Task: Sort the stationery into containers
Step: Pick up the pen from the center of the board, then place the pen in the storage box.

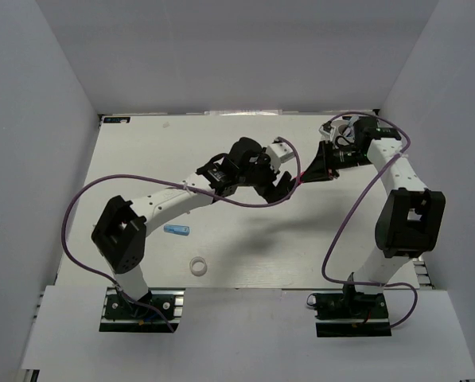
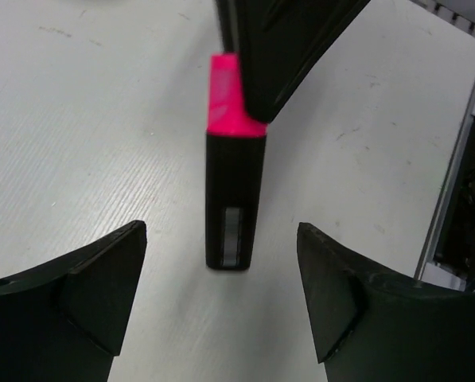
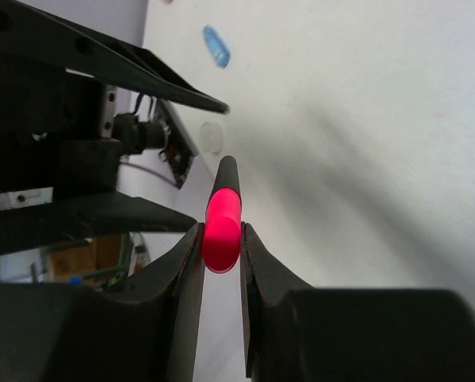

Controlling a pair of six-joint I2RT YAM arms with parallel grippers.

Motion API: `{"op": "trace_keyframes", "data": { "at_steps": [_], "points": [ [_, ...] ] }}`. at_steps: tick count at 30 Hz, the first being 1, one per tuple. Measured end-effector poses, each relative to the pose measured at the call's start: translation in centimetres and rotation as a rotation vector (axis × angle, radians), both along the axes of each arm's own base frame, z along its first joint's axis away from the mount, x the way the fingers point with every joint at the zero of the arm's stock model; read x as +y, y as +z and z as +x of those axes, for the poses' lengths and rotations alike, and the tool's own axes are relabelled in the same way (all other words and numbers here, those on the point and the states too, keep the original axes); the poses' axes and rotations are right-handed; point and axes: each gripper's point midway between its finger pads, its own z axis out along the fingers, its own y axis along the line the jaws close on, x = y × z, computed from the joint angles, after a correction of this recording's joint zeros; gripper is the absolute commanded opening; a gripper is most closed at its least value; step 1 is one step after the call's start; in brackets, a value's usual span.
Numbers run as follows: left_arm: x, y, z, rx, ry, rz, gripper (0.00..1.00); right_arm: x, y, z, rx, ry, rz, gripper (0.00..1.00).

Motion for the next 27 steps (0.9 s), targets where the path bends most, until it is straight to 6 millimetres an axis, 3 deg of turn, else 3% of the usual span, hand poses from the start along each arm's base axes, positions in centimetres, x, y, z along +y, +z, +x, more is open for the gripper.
{"op": "trace_keyframes", "data": {
  "at_steps": [5, 9, 13, 20, 27],
  "points": [
    [2.6, 0.4, 2.9, -0.003, 0.123, 0.016, 0.90, -3.5, 0.6, 2.8, -0.091, -0.097, -0.123, 0.00],
    [6.4, 0.9, 6.7, -0.015, 0.261, 0.026, 0.93, -8.7, 2.7, 6.8, -0.253, -0.232, -0.308, 0.00],
    [9.7, 0.9, 9.7, -0.017, 0.371, 0.033, 0.98, -14.6, 3.5, 8.7, -0.312, -0.375, -0.482, 0.00],
    [11.3, 0.1, 10.4, 0.044, 0.424, 0.017, 0.98, -23.3, 5.2, 11.9, -0.354, -0.617, -0.656, 0.00],
    [11.6, 0.4, 10.7, 0.077, 0.428, -0.019, 0.98, -25.9, 6.6, 16.6, -0.462, -0.728, -0.718, 0.00]
  ]
}}
